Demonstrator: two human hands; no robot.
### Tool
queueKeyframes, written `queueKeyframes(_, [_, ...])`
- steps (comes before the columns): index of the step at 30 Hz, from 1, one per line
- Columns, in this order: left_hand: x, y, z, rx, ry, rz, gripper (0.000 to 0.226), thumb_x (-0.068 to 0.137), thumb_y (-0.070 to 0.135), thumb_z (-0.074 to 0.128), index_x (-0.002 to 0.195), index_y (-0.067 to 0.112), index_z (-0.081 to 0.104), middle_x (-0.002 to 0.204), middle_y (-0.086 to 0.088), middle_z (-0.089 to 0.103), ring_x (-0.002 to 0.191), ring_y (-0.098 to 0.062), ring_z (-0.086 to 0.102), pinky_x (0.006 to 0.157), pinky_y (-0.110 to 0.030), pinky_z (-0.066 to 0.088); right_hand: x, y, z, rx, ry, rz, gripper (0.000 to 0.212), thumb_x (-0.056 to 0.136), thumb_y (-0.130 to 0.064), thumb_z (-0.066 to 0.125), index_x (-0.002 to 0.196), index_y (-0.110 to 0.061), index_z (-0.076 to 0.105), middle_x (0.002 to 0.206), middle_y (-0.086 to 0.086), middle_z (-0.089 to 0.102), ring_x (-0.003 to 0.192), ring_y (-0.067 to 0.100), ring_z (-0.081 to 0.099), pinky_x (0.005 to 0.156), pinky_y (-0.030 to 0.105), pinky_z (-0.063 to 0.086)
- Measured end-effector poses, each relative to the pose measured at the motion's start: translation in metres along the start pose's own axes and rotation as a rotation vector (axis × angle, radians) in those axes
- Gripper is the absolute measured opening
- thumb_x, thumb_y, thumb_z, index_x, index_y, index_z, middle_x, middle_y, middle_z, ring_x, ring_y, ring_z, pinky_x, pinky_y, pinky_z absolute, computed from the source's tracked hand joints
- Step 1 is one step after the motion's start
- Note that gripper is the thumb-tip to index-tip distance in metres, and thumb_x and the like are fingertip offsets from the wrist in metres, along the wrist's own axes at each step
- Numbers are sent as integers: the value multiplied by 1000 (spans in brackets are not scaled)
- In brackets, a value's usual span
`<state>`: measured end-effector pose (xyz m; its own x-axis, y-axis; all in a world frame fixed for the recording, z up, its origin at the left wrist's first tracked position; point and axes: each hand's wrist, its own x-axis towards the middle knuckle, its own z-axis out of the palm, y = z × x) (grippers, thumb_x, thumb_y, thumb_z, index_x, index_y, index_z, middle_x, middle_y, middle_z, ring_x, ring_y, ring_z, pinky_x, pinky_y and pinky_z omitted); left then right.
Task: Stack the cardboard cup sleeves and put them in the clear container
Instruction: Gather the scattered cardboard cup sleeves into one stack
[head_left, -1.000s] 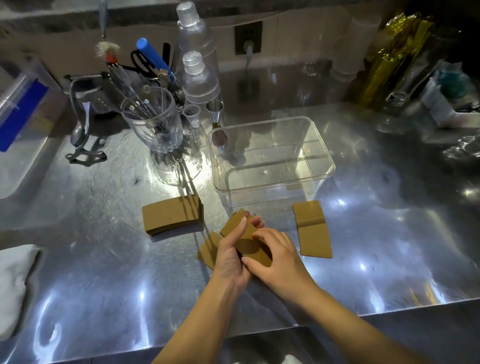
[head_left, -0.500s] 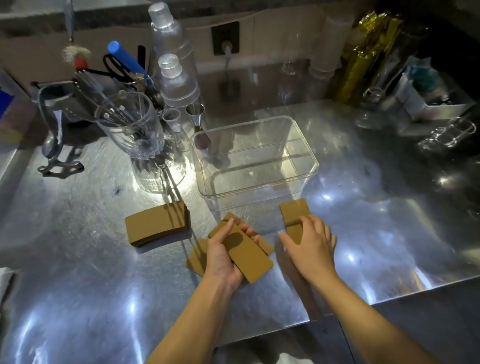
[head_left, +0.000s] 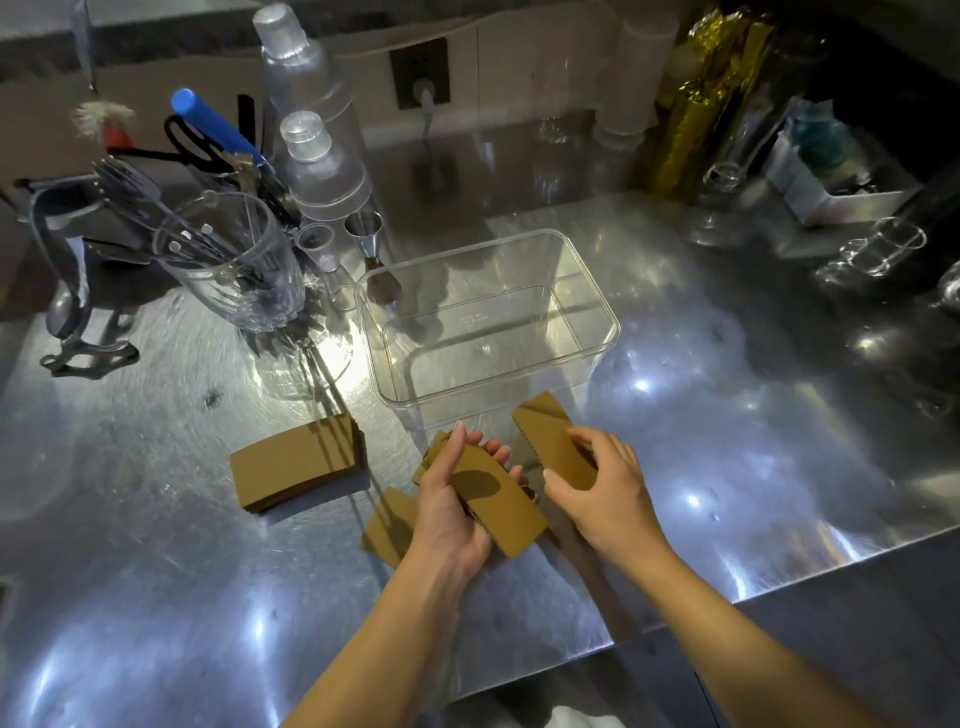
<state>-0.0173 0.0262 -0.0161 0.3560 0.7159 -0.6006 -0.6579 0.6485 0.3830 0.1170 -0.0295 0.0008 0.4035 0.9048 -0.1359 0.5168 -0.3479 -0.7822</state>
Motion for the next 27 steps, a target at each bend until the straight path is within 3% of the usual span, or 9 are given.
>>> queueKeyframes(3, [-3,3,2,-33,-79,-26,34,68,37,70,85,7,67,85,-13,68,82,-25,66,77,-39,56,-8,-18,9,69,-61,-98,39,74,-24,66,111,-19,53,106,-9,48,106,14,44,92,30,41])
queueKeyframes(7, [-9,8,2,-60,-94,-43,33,66,35,71,79,4,71,73,-11,70,69,-23,68,66,-34,58,-17,-29,23,51,-175,-194,39,75,-27,65,111,-21,53,113,-8,52,107,11,44,95,31,41])
queueKeyframes(11, [-12,13,-1,9,-58,-23,37,68,29,70,90,0,67,78,-12,67,75,-23,66,76,-35,56,-20,-29,32,31,-238,-227,41,77,-35,62,115,-26,51,124,-6,50,113,9,41,97,28,41])
queueKeyframes(14, [-18,17,-7,10,-56,14,19,69,21,68,80,5,72,75,-9,68,75,-21,66,79,-33,55,-19,-29,36,41,-284,-261,38,80,-36,61,115,-26,55,127,-7,50,116,8,41,99,23,34])
queueKeyframes(17, [-23,24,-12,-63,-86,30,10,71,18,65,73,8,67,70,-6,63,68,-17,61,72,-30,52,-17,-32,38,69,-345,-291,27,81,-36,61,106,-24,63,116,-12,54,110,6,46,97,26,38])
queueKeyframes(20, [-27,39,-21,-68,11,154,11,67,18,67,71,8,66,62,-5,59,59,-16,56,65,-31,49,-10,-31,39,61,-244,-238,17,82,-31,61,95,-20,64,101,-4,61,98,17,55,86,34,47])
queueKeyframes(23, [-34,60,-35,-95,71,296,17,69,20,64,82,8,62,71,-4,55,65,-16,52,65,-31,46,-1,-21,42,-181,-184,-247,31,80,-35,60,106,-18,57,112,2,58,109,23,48,93,35,35])
queueKeyframes(27, [-41,72,-52,-151,104,312,10,79,23,59,79,13,58,77,-2,54,72,-16,53,76,-33,43,-1,-6,50,-528,-324,-276,68,77,-54,55,133,-24,31,147,4,30,133,22,23,107,39,20])
